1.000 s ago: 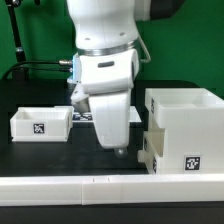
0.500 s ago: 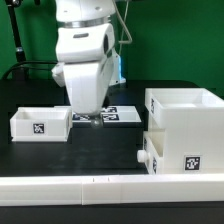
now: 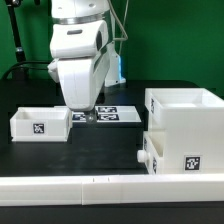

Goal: Assemble drawer

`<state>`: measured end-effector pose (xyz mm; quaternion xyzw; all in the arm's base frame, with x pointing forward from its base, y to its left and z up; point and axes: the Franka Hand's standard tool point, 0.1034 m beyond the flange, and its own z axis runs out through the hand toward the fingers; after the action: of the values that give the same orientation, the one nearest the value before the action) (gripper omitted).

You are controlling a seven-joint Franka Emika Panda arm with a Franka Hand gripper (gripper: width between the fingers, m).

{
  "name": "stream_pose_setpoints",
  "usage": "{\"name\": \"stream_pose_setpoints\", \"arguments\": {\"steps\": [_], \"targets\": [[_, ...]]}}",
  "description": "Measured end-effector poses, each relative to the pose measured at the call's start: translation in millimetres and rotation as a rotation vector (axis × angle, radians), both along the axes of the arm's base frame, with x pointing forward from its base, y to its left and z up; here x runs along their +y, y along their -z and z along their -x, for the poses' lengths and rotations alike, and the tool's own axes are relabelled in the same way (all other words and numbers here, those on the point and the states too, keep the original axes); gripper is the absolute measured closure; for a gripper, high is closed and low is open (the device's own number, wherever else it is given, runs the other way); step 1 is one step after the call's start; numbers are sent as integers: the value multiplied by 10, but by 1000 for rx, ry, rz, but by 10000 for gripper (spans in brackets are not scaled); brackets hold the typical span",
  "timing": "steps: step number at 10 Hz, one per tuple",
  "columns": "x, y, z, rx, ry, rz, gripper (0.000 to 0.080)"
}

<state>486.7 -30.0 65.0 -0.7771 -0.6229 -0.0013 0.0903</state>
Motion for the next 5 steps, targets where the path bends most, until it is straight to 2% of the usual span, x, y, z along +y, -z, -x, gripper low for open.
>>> {"name": "stream_pose_setpoints", "arguments": {"steps": [2, 5], "targets": [[-17, 7, 10, 4, 20, 2, 150], [-320, -16, 238, -40, 298, 50, 150]]}}
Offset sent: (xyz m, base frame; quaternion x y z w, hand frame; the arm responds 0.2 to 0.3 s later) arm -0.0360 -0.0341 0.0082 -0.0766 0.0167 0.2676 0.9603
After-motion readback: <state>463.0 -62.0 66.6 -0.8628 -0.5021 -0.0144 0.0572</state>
